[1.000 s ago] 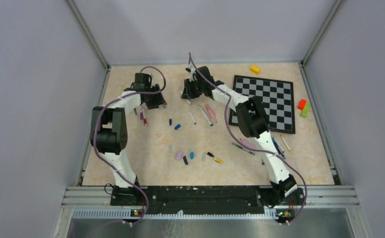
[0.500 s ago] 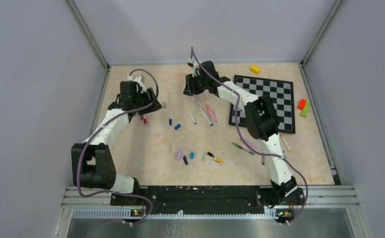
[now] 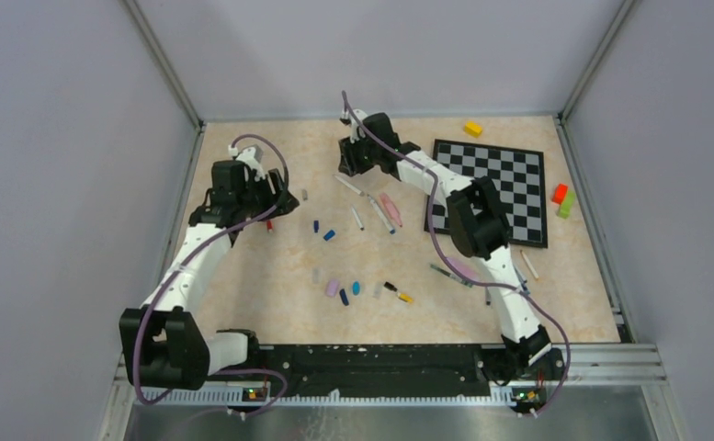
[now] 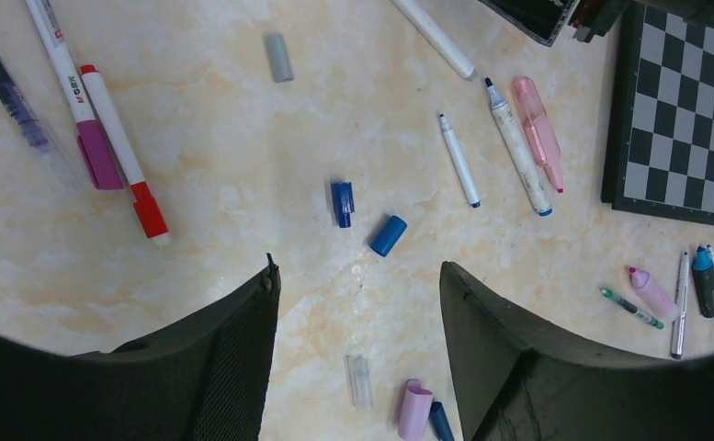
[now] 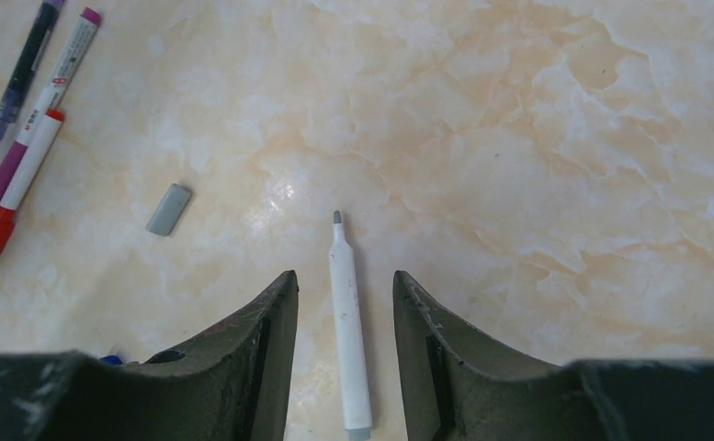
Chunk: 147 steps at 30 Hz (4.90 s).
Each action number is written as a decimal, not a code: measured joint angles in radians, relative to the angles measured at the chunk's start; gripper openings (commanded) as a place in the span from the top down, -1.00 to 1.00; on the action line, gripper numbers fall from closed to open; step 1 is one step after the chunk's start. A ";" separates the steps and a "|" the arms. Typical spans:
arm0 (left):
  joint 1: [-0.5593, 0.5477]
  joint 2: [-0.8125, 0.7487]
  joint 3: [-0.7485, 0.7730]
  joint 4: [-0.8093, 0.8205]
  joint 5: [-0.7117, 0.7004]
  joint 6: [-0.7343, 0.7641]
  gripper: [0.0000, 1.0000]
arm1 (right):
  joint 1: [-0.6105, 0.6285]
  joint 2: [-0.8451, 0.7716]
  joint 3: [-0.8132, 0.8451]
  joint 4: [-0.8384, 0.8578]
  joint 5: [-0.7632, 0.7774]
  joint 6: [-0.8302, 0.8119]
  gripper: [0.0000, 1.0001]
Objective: Open the pen caps
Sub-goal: Place the pen at the center of the board, then pick up the pen from the center of the board.
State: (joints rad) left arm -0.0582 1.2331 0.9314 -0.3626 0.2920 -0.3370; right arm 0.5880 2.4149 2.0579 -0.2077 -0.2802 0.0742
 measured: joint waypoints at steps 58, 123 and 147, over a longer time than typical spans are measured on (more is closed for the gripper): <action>0.045 0.435 0.014 0.079 -0.317 0.023 0.21 | -0.290 -1.172 -1.305 0.253 -0.721 -0.287 0.41; -0.510 0.154 -0.265 0.473 0.506 -0.220 1.00 | -0.277 -1.204 -1.321 -0.369 -0.914 -1.502 -0.35; -0.668 0.312 -0.129 0.451 0.534 -0.210 1.00 | 0.047 -1.164 -1.273 -0.397 -0.449 -1.733 0.33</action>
State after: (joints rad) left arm -0.7258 1.5448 0.8028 0.0887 0.8265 -0.5468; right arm 0.6353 1.2507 0.7845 -0.6044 -0.7296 -1.6592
